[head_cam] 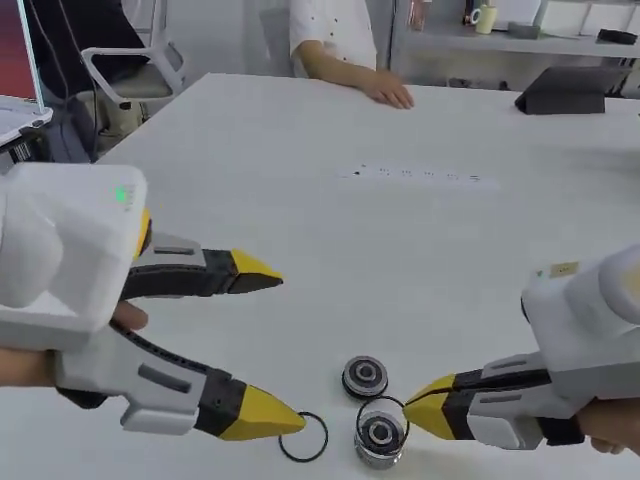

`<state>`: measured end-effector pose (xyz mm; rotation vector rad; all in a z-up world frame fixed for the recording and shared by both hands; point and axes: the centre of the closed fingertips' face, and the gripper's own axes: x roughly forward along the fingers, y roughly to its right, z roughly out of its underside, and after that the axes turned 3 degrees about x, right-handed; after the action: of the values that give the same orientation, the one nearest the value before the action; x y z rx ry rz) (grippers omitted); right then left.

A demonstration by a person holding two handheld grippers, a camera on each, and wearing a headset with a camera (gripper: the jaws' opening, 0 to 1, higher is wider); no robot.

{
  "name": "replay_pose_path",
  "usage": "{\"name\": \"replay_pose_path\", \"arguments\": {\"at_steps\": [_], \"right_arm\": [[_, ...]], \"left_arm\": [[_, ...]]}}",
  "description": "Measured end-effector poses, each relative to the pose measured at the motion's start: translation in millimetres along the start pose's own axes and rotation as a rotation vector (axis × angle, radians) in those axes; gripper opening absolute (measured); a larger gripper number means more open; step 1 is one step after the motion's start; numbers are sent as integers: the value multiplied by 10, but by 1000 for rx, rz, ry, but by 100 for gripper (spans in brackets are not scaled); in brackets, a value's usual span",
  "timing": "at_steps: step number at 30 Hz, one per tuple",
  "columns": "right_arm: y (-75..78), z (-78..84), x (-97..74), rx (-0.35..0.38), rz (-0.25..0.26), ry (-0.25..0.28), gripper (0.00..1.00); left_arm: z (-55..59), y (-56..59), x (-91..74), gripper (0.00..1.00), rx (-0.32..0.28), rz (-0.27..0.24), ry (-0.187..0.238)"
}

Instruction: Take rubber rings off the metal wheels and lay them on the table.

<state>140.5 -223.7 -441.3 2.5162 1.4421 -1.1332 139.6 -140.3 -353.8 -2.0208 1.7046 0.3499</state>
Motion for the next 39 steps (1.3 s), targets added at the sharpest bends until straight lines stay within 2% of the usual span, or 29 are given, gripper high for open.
{"name": "replay_pose_path", "arguments": {"at_steps": [4,8,14,19,22,28,32,37,39], "right_arm": [[9,-33,-16,17,0,18,0],[15,-58,-23,19,2,29,0],[26,-98,-39,34,0,51,0],[-1,-147,-59,52,-6,77,0],[-4,-167,-66,54,-4,87,0],[-16,-236,-92,73,-4,122,0],[-33,-299,-107,89,-9,152,0],[-92,-411,-101,127,-38,207,0],[-130,-420,-87,137,-56,207,0]], "left_arm": [[99,22,-76,67,-30,-21,-12],[180,19,-161,68,-80,-54,-4],[291,52,-280,71,-121,-86,-4],[431,88,-329,76,-166,-117,-26],[450,107,-332,81,-195,-126,-18],[493,145,-303,82,-231,-139,-6],[532,183,-271,82,-243,-132,-16],[528,176,-263,83,-263,-143,-5],[545,183,-264,83,-270,-141,-8]]}}
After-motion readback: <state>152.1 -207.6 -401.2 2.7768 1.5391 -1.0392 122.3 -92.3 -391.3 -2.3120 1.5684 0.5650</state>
